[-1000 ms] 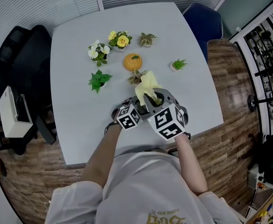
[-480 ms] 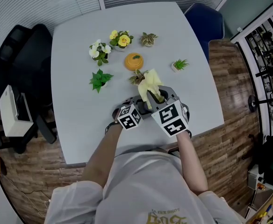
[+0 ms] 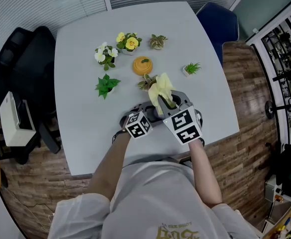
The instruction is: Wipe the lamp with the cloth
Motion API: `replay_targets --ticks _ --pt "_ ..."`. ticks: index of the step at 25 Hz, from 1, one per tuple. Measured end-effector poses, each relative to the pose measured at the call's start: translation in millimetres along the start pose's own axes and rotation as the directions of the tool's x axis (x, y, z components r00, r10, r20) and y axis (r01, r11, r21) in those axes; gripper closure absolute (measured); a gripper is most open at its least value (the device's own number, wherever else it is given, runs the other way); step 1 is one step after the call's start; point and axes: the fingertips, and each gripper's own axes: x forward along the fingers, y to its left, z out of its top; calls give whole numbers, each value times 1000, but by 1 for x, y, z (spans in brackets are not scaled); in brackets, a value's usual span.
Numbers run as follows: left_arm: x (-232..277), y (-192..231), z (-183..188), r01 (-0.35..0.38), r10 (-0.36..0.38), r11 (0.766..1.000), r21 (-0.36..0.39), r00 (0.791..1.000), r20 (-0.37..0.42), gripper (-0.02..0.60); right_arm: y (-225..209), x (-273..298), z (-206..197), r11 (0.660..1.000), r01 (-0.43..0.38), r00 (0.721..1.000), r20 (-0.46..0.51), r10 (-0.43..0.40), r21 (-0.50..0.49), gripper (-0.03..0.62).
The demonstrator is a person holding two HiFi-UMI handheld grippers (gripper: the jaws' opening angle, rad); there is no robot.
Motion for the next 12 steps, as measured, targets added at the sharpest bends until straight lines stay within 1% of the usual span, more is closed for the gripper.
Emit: replay_targets --ticks 5,12 --pt "1 1 0 1 -1 1000 -2 1000 -1 276 -5 2 -1 999 -1 1000 10 1 36 540" --pt "0 0 -1 3 -3 1000 -4 1000 -1 276 -13 2 -4 994 1 999 37 -5 110 540"
